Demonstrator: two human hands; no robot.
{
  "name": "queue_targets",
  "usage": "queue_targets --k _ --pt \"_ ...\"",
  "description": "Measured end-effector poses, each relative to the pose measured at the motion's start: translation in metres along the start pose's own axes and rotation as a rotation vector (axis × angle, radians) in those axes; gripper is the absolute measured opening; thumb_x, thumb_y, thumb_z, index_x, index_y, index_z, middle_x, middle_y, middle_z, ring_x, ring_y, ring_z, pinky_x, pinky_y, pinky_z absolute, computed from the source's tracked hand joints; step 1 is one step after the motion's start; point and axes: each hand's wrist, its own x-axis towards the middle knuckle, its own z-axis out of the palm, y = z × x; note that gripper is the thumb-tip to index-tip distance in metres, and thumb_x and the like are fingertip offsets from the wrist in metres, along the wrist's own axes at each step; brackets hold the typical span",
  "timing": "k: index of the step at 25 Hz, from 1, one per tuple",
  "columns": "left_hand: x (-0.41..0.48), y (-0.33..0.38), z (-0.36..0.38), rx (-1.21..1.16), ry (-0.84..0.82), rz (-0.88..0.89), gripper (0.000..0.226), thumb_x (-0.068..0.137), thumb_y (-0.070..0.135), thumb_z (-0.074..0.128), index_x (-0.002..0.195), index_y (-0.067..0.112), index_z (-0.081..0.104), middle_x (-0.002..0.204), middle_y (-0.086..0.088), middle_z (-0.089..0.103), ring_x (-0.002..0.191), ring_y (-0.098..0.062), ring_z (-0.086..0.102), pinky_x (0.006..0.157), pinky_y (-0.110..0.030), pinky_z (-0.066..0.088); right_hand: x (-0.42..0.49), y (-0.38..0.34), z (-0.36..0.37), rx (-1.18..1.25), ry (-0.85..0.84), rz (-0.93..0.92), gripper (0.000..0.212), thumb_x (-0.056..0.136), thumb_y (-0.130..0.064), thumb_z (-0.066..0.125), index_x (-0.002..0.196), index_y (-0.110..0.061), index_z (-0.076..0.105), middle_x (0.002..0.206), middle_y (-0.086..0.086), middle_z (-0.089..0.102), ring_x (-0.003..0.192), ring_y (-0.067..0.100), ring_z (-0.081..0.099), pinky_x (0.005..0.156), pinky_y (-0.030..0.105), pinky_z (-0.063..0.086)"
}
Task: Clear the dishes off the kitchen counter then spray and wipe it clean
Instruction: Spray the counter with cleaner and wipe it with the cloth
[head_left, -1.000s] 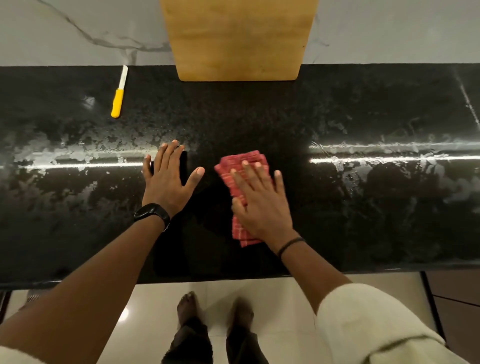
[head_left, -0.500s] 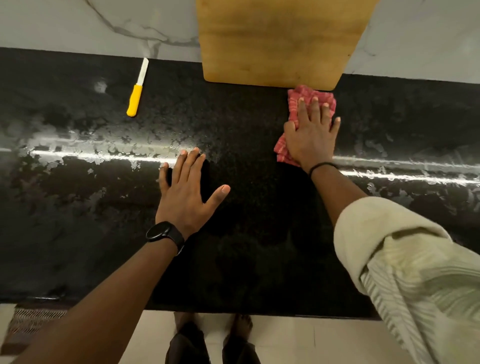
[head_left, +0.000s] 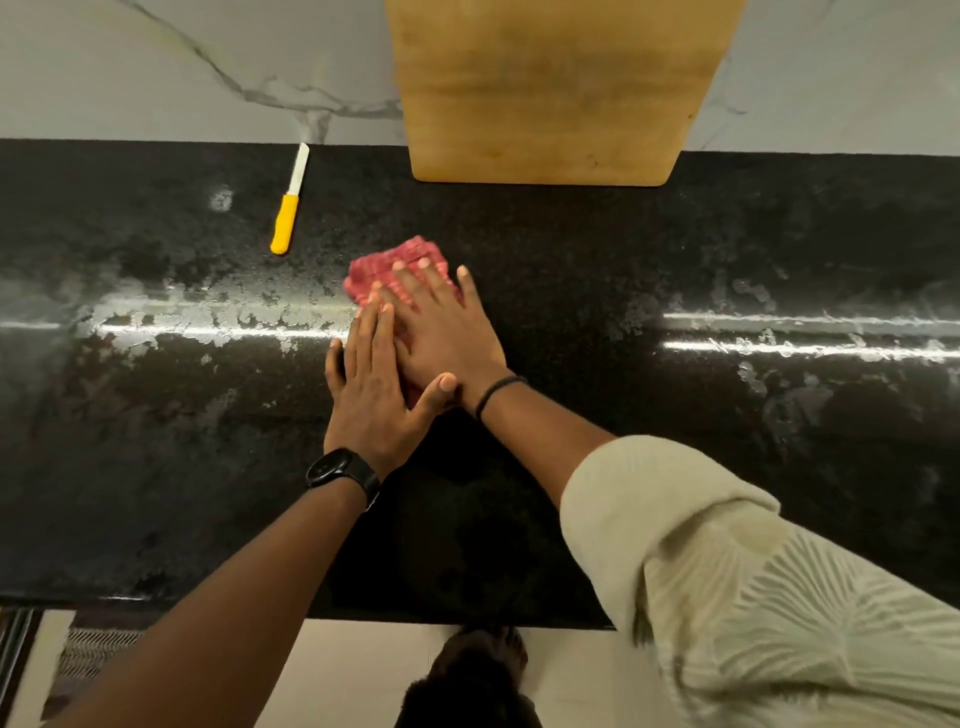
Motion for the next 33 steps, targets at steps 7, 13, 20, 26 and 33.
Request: queue_targets --k 7,13,20,26,33 --pt "-0.002 0.003 0.0 -0.001 -0.037 0.011 0.097 0.09 0.083 0.021 0.162 0.019 0.01 0.171 0.004 -0.002 0.156 -0.01 -0.01 0.125 -0.055 -0.003 -0.073 0.124 -0.015 -0.007 -0.016 0.122 0.067 0.099 -0.05 0.028 0.163 -0.038 0.012 0.173 -0.003 0.006 0.159 0.021 0.001 0.126 0.057 -0.001" --pt "-0.001 0.003 -0.001 0.01 -0.069 0.023 0.096 0.091 0.083 0.021 0.162 0.02 0.012 0.17 0.004 0.002 0.156 -0.012 -0.006 0.125 -0.055 -0.003 -0.16 0.178 -0.012 0.164 0.124 0.759 0.07 0.096 -0.052 0.024 0.164 -0.033 0.014 0.173 0.002 0.01 0.159 0.028 0.003 0.126 0.06 0.001" --pt "0.0 0.003 -0.002 -0.004 -0.064 0.038 0.097 0.09 0.084 0.018 0.161 0.018 0.016 0.17 0.003 0.005 0.157 -0.013 -0.004 0.125 -0.054 -0.003 -0.21 0.028 0.014 0.168 0.12 0.809 0.072 0.098 -0.052 0.028 0.164 -0.03 0.011 0.173 0.006 0.007 0.159 0.031 0.003 0.126 0.061 0.004" --pt "0.001 0.001 0.001 0.001 -0.059 0.036 0.09 0.092 0.081 0.024 0.159 0.02 0.022 0.17 0.005 0.009 0.156 -0.011 -0.003 0.125 -0.051 -0.004 -0.205 -0.028 0.028 0.107 0.015 0.283 0.072 0.099 -0.049 0.035 0.164 -0.034 0.008 0.173 0.0 0.002 0.159 0.024 -0.004 0.126 0.06 0.005" --pt "-0.015 0.03 0.003 0.181 -0.038 0.277 0.072 0.098 0.067 0.026 0.153 0.022 0.037 0.164 0.004 0.029 0.154 -0.017 0.019 0.124 -0.05 0.012 -0.339 0.06 0.035 0.027 0.016 0.317 0.074 0.098 -0.051 0.039 0.163 -0.043 0.005 0.173 -0.008 0.0 0.159 0.019 -0.001 0.124 0.061 0.012"
